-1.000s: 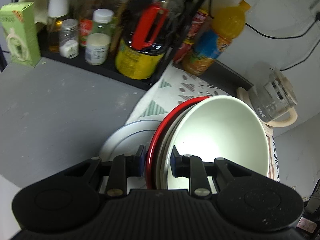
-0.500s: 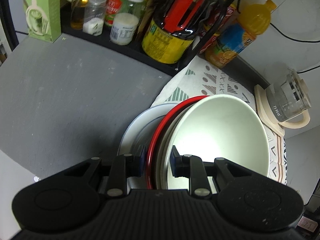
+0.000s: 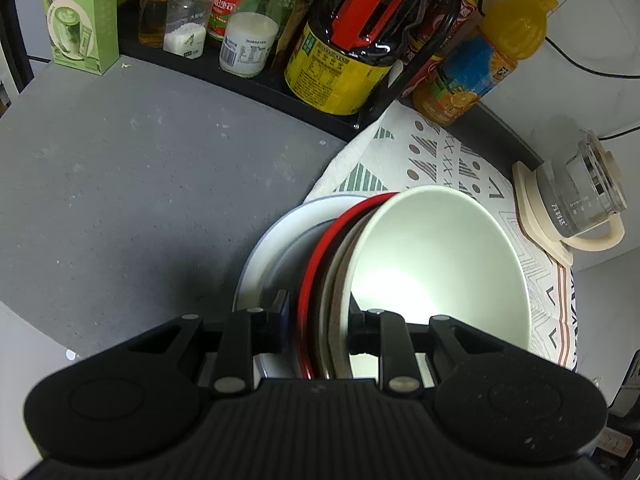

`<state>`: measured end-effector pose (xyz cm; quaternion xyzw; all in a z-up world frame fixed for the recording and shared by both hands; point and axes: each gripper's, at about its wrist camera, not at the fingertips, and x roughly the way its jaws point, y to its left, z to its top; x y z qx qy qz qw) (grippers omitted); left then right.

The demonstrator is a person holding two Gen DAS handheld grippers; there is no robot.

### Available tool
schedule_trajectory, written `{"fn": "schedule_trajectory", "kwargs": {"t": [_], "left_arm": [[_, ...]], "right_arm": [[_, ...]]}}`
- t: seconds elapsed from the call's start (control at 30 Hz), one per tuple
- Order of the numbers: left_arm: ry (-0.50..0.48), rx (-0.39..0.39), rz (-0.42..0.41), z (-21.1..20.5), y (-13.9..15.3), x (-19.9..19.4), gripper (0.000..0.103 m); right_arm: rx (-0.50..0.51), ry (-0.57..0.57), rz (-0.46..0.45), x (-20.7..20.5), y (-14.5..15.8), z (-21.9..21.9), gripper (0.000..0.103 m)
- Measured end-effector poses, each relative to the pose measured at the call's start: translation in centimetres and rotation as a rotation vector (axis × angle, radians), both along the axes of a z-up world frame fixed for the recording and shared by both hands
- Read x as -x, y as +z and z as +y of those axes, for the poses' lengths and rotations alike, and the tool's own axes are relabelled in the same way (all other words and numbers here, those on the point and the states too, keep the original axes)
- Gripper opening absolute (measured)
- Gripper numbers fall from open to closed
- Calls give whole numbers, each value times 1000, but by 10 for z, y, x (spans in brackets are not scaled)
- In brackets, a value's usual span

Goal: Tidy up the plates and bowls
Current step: 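Lift the bowl stack with both grippers over the plate stack, then lower the bowl stack onto the plates and open both grippers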

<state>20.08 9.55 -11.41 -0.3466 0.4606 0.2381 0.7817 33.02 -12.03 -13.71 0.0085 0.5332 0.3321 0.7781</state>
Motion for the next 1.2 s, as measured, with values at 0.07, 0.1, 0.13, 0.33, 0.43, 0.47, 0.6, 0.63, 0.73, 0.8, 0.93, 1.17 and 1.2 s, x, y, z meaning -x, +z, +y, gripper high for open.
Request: {"fn": "schedule_trajectory", "kwargs": {"t": [0.07, 0.1, 0.13, 0.33, 0.43, 0.47, 0.6, 0.63, 0.73, 0.8, 0.93, 1.17, 1.2], "left_arm": [[-9, -5, 0, -2, 0, -1, 24], [-13, -9, 0, -3, 0, -1, 25], [-16, -10, -2, -3, 0, -1, 25], [-18, -10, -22, -4, 6, 2, 31], [-42, -20, -32, -6, 15, 2, 38], [-46, -30, -40, -7, 18, 2, 45], [-68, -65, -70, -10, 32, 5, 63], [-79, -69, -74, -12, 35, 5, 68], [-109, -85, -87, -15, 44, 7, 75], [-130, -107, -93, -17, 51, 10, 76], [-183, -112, -127, -22, 61, 16, 77], [-257, -132, -150, -30, 76, 23, 84], [-264, -130, -158, -31, 79, 23, 85]], "right_arm": [[-3, 0, -10, 1, 0, 0, 33], [-6, 0, -18, 2, 2, -1, 35], [-9, -2, -26, 3, 4, -2, 35], [-38, -20, -73, 11, 21, -10, 44], [-51, -42, -107, 17, 31, -15, 55], [-54, -52, -117, 19, 35, -17, 59], [-59, -109, -163, 30, 49, -30, 79], [-58, -129, -179, 33, 53, -34, 82], [-54, -180, -226, 45, 63, -46, 89], [-46, -218, -247, 54, 68, -53, 96], [-42, -288, -280, 70, 77, -70, 102], [-28, -396, -326, 97, 99, -100, 103], [-26, -410, -332, 100, 101, -105, 103]]}}
